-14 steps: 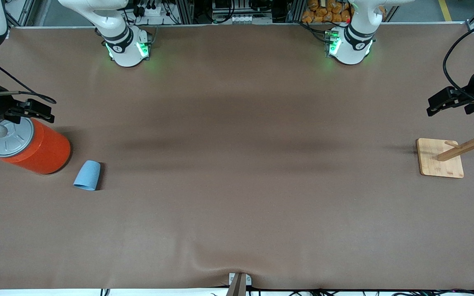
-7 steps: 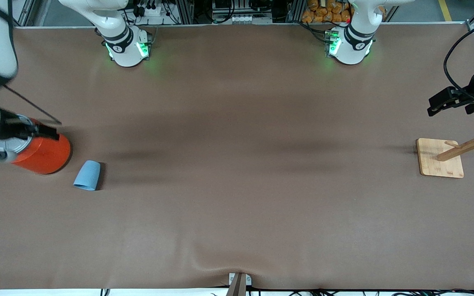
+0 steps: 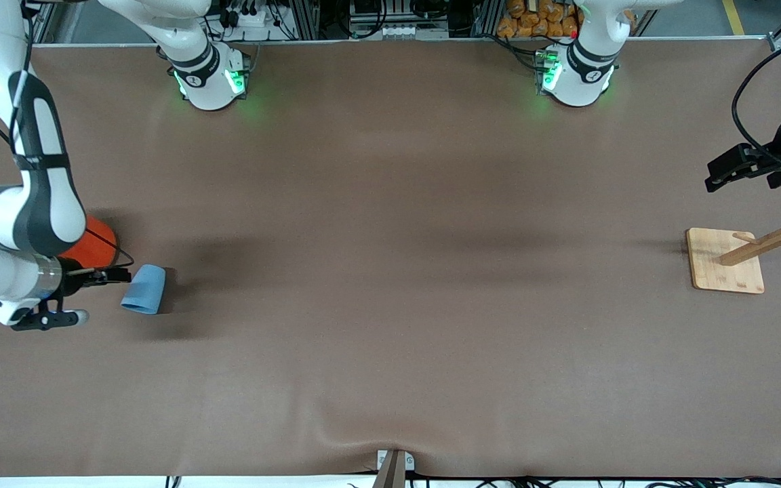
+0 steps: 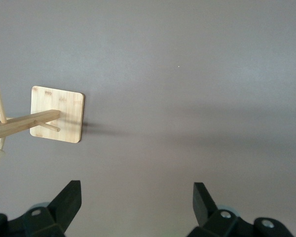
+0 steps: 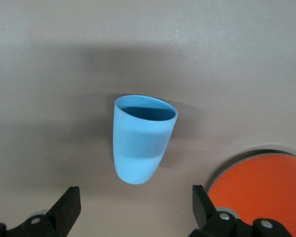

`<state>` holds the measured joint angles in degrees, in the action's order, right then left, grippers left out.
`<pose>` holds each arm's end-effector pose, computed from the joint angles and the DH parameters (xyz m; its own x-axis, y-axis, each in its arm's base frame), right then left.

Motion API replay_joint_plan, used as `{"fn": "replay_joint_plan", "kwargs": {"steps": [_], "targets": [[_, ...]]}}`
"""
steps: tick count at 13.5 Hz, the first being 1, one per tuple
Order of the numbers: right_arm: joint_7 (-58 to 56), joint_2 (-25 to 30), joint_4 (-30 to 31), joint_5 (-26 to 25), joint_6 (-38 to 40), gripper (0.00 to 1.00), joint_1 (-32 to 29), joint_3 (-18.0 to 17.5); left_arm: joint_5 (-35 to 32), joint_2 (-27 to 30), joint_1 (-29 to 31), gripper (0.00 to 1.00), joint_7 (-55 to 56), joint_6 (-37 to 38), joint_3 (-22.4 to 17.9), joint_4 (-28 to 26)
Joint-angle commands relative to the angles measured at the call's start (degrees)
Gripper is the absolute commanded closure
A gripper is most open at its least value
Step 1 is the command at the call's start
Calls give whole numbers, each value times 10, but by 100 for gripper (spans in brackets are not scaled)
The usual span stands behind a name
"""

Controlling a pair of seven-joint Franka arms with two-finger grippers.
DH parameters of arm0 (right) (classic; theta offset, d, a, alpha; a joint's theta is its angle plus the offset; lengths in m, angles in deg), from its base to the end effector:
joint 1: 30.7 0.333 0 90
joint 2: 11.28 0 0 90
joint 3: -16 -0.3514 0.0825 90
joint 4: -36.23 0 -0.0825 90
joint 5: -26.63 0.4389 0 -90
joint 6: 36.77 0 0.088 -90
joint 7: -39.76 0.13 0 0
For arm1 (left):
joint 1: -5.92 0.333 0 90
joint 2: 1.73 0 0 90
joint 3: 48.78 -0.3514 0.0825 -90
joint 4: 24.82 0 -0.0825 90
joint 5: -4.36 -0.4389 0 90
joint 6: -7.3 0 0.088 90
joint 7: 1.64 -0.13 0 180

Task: Flip cup
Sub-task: 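Reach the right gripper down to the blue cup and grasp it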

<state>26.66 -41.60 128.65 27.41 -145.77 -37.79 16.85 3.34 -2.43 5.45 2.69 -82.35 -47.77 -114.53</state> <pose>0.7105 -0.0967 0.2796 0.9690 0.0895 -0.2304 0.0782 -0.9953 -0.0577 0.6124 -0.0134 0.6316 0.9987 0.0498 -0.0119 0.0496 -0.9986 -0.0185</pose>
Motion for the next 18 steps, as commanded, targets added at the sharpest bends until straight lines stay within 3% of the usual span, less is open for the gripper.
{"fn": "replay_joint_plan", "kwargs": {"steps": [1,9,12,16,18], "targets": [[-8,-25,0,-3,2,0,-7,-7,-2,-6,3,0,-6,4,3,7],[-6,-81,22,-2,-52,0,-10,-7,-3,-6,5,0,-7,3,3,9],[-6,-99,22,-1,-75,18,-13,-8,-3,-10,1,0,-6,4,3,7],[-27,-91,21,0,-47,43,-14,-11,-2,-10,2,0,-6,4,5,9],[-54,-74,18,11,-15,46,-12,-15,-2,-10,3,0,-6,4,5,9]]}}
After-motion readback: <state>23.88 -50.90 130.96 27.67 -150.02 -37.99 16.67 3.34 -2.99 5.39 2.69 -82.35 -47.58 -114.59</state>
